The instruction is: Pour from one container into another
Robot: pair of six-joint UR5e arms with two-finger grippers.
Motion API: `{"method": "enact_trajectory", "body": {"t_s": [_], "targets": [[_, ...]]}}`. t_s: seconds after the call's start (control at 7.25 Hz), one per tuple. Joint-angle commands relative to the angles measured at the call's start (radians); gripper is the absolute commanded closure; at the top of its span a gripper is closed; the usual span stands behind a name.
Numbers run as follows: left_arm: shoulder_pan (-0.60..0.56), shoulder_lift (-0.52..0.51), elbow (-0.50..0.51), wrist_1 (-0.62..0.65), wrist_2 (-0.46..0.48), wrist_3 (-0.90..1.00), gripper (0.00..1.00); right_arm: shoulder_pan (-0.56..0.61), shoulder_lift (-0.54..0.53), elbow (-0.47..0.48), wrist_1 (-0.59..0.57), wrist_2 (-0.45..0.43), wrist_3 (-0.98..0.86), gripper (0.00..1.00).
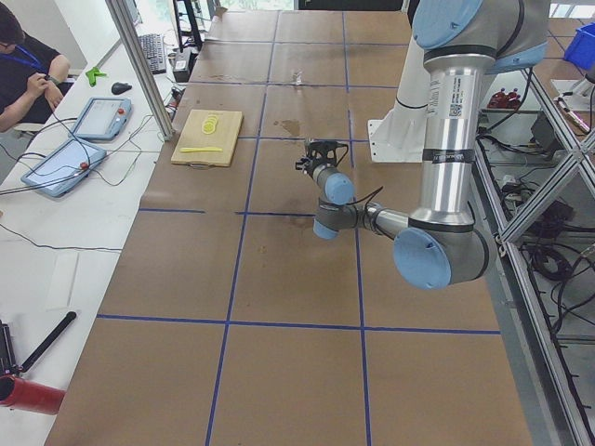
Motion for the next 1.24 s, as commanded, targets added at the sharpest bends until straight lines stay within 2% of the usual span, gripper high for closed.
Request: {"method": "enact_trajectory", "body": {"t_s": [0.0, 0.14, 0.41, 0.55, 0.69, 0.83, 1.1], "targets": [[-0.021, -0.201, 0.011, 0.211, -0.106, -0.001, 1.00, 0.000, 0.006, 0.001, 0.000, 0.000, 0.000, 0.00], [-0.020, -0.272, 0.022, 0.282, -0.104, -0.007, 1.00, 0.000, 0.015, 0.001, 0.000, 0.000, 0.021, 0.00], [-0.011, -0.428, 0.152, 0.303, -0.098, -0.061, 1.00, -0.012, 0.036, 0.005, 0.002, 0.011, 0.102, 0.00], [-0.009, -0.470, 0.177, 0.330, -0.089, -0.062, 1.00, -0.035, 0.050, 0.013, 0.008, 0.020, 0.164, 0.00], [-0.006, -0.485, 0.179, 0.346, -0.075, -0.067, 1.00, -0.066, 0.064, 0.021, 0.050, 0.026, 0.246, 0.00], [0.000, -0.486, 0.179, 0.346, -0.073, -0.075, 1.00, -0.124, 0.064, 0.063, 0.117, 0.025, 0.420, 0.00], [0.000, -0.489, 0.179, 0.346, -0.073, -0.076, 1.00, -0.237, 0.052, 0.093, 0.324, 0.008, 0.698, 0.00]]}}
